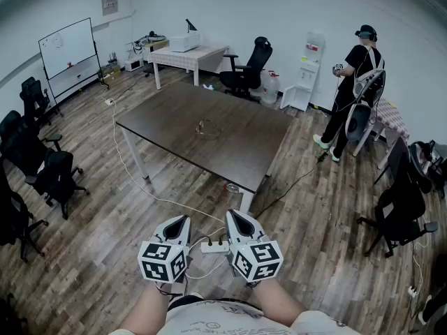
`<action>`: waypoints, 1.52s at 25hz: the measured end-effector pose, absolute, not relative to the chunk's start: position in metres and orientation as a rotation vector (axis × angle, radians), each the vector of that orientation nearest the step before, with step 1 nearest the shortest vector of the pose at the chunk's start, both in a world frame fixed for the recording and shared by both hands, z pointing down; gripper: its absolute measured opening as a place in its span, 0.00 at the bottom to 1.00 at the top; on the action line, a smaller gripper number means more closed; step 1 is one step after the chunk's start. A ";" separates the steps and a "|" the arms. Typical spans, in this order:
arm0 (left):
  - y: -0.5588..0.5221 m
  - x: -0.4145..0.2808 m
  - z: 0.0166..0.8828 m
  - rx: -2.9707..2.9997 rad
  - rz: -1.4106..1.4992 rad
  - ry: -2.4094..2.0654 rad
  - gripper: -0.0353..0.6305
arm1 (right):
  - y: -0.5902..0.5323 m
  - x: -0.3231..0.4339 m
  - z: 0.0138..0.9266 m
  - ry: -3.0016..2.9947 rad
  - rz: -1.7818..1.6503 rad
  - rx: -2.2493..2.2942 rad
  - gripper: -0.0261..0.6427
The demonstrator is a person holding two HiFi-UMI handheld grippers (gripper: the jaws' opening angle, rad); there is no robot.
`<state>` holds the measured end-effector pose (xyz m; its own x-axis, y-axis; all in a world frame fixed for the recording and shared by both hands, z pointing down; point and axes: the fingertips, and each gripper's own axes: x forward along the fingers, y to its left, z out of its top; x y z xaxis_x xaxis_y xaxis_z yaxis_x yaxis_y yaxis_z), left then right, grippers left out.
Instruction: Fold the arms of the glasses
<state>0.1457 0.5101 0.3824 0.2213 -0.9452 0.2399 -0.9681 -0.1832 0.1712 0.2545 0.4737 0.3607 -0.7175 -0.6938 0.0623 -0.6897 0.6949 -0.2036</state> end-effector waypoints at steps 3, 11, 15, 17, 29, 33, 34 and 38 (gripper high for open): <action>0.505 0.142 0.383 2.215 0.135 -1.805 0.07 | 0.469 0.252 0.360 2.869 -0.321 -1.183 0.06; 0.501 0.151 0.386 2.192 0.137 -1.826 0.07 | 0.461 0.267 0.370 2.862 -0.361 -1.225 0.06; 0.502 0.154 0.390 2.171 0.131 -1.822 0.07 | 0.464 0.273 0.373 2.857 -0.361 -1.257 0.06; 0.502 0.157 0.392 2.163 0.128 -1.822 0.07 | 0.466 0.276 0.377 2.867 -0.375 -1.255 0.06; 0.478 0.150 0.408 2.159 0.158 -1.819 0.07 | 0.447 0.261 0.393 2.913 -0.397 -1.186 0.06; 0.458 0.129 0.413 2.151 0.148 -1.819 0.07 | 0.427 0.239 0.396 2.934 -0.382 -1.176 0.06; 0.452 0.124 0.413 2.152 0.148 -1.820 0.07 | 0.420 0.233 0.395 2.935 -0.378 -1.174 0.06; 0.421 0.094 0.411 2.151 0.145 -1.821 0.07 | 0.390 0.202 0.390 2.948 -0.359 -1.160 0.06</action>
<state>0.0944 0.4213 0.4112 0.1833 -0.9427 0.2789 -0.9749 -0.1379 0.1747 0.2017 0.3900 0.3900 -0.7342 -0.6673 0.1254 -0.6779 0.7100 -0.1907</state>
